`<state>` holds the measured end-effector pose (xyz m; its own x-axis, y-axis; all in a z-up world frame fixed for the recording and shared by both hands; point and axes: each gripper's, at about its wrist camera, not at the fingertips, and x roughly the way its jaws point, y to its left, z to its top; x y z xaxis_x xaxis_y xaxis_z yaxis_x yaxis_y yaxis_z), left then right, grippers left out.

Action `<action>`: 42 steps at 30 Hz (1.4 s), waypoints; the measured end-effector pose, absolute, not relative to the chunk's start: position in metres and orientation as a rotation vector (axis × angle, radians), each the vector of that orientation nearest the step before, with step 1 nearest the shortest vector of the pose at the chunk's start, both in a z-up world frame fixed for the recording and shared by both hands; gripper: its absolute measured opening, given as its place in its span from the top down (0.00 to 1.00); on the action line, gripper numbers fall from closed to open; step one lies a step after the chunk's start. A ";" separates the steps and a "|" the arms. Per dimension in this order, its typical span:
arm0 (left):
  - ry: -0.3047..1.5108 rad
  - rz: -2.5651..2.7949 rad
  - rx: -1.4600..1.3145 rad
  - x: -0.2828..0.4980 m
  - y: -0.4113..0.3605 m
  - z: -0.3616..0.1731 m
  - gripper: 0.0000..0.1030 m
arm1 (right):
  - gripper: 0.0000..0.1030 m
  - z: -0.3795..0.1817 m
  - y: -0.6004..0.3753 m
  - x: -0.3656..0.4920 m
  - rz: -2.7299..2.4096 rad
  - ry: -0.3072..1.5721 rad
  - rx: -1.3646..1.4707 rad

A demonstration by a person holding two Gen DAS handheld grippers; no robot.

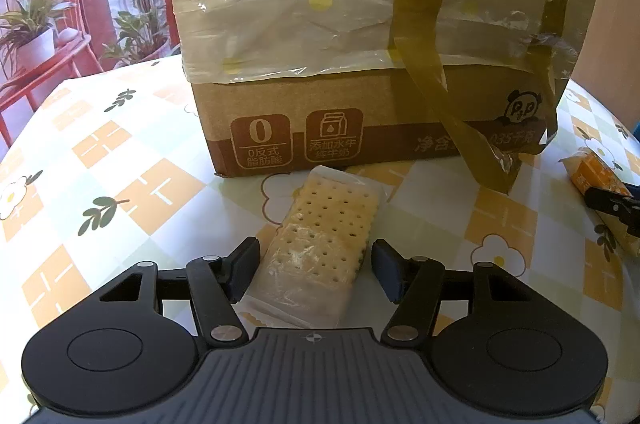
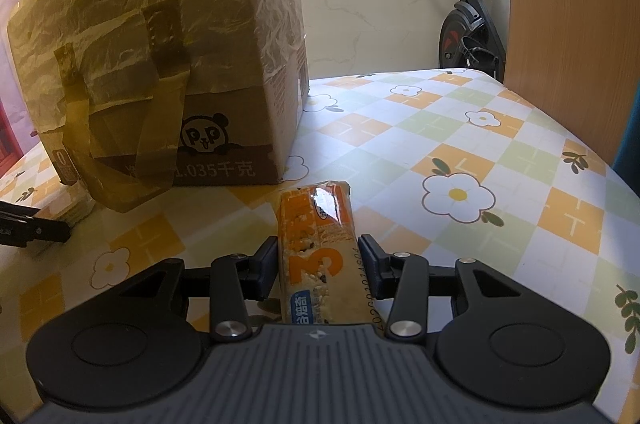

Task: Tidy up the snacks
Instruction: 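Grasp the cracker packet with the left tool while the right tool grasps the orange bread roll, then lift both packets and carry them over the box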

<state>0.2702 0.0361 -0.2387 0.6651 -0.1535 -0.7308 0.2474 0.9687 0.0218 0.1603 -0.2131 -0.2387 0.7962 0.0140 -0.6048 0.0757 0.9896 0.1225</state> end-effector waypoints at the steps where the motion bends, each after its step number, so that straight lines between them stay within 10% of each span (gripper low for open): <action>1: 0.812 -0.228 0.125 0.270 0.036 -0.239 0.37 | 0.56 -0.239 -0.213 0.160 -0.033 0.649 0.145; 20: 0.702 -0.251 0.037 0.223 0.054 -0.193 0.45 | 0.60 -0.230 -0.218 0.153 0.026 0.634 0.191; 42: 0.280 -0.270 -0.019 0.281 0.017 -0.040 0.45 | 0.60 -0.036 -0.191 0.227 0.235 0.161 0.130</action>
